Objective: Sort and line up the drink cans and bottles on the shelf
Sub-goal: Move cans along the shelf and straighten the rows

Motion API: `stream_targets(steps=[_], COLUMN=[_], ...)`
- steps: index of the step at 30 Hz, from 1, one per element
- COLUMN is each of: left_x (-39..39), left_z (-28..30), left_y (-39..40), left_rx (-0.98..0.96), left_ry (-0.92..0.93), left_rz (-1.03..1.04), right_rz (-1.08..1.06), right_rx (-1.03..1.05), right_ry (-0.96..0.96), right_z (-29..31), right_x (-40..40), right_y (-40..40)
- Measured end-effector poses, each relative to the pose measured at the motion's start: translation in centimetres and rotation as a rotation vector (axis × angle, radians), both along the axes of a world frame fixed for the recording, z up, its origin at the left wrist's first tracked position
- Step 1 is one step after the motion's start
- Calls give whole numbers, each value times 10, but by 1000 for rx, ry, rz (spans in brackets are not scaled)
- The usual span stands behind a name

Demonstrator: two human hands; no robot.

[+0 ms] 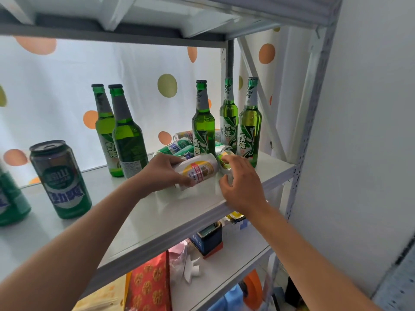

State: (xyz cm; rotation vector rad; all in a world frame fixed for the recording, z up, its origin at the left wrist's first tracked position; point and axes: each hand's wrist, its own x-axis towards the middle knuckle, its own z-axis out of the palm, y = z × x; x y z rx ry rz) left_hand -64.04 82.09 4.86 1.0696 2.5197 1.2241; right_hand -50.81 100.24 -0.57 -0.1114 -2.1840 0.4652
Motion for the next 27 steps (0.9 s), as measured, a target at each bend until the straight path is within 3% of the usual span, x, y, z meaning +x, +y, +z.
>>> stream_targets(steps=[8,13,19,27], left_x=[27,42,49,46], left_z=[-21,-23,-24,-36], left_y=[-37,-52,-63,-67], left_rx=[456,609,629,455], left_ry=[-264,-299,-363,-87], left_rz=[129,150,51,167], right_rz=[134,212,235,162], right_rx=[-254,-251,-138,-24], right_ry=[-31,-13,12,-37], right_z=[16,25,27,17], right_x=[-8,-14,-15,-11], right_y=[-40,-66,-81,-69])
